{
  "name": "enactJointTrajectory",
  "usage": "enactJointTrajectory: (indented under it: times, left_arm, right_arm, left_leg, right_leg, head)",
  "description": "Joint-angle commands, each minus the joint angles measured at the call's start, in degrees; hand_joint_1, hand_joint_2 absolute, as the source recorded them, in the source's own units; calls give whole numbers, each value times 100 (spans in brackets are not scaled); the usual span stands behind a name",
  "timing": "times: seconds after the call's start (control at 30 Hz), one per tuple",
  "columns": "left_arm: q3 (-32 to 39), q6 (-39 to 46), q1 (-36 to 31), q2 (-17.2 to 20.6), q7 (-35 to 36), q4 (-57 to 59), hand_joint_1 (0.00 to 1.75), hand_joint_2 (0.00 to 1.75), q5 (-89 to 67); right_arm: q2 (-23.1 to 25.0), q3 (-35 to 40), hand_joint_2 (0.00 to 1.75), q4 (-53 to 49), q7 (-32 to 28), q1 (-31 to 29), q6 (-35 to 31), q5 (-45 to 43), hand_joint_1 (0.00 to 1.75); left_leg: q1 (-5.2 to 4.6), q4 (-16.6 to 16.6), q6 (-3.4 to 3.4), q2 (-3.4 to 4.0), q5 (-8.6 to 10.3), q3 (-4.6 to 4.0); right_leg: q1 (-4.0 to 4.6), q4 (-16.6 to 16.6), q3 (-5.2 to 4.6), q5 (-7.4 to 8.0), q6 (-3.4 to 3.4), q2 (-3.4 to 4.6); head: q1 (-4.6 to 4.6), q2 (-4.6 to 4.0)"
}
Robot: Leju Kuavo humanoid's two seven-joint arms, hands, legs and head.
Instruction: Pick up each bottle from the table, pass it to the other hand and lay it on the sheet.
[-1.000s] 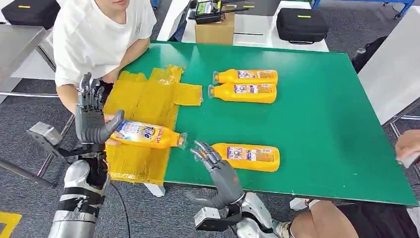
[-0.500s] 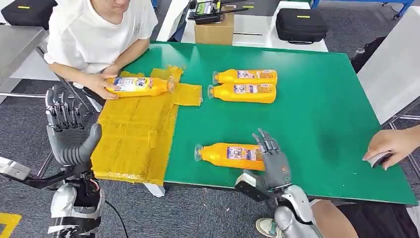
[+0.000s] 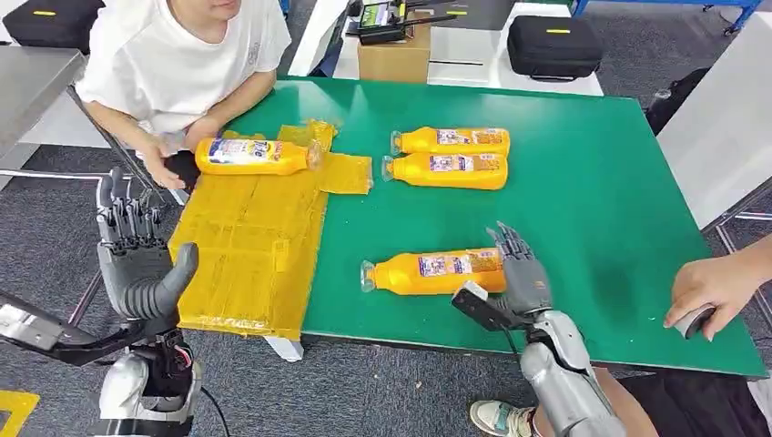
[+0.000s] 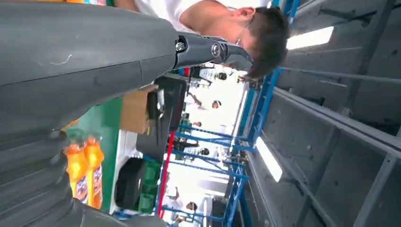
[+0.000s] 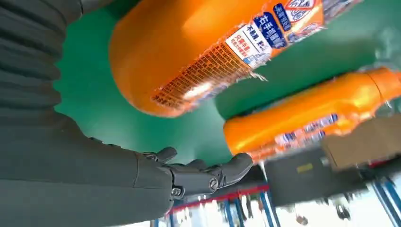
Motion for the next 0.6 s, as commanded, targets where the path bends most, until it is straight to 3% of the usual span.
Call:
enactJointTrajectory:
  times: [0.03, 0.43, 0.6]
  left_arm:
    - [-223, 78, -302, 171, 39, 545, 0, 175, 30]
    - [-264, 37, -466, 191, 70, 732, 0, 175, 39]
    - [-325, -98, -598, 207, 121, 925, 0, 175, 111]
  right_arm:
    - [332, 39, 175, 1693, -329, -941, 576, -190, 0]
    - [346, 509, 175, 2189, 46, -1367, 1144, 153, 0]
    - [351, 951, 175, 2525, 314, -1752, 1809, 409, 0]
  left_leg:
    - [1, -5, -5, 6, -3, 18]
    - [0, -2, -5, 11, -3, 14]
    - [-1, 0, -5, 10, 0, 14]
  right_leg:
    - [2, -4, 16, -2, -8, 1]
    - [1, 2, 10, -1, -4, 4]
    - [0, 3, 8, 0, -5, 2]
  head:
    - [0, 0]
    - [-2, 0]
    - [0, 0]
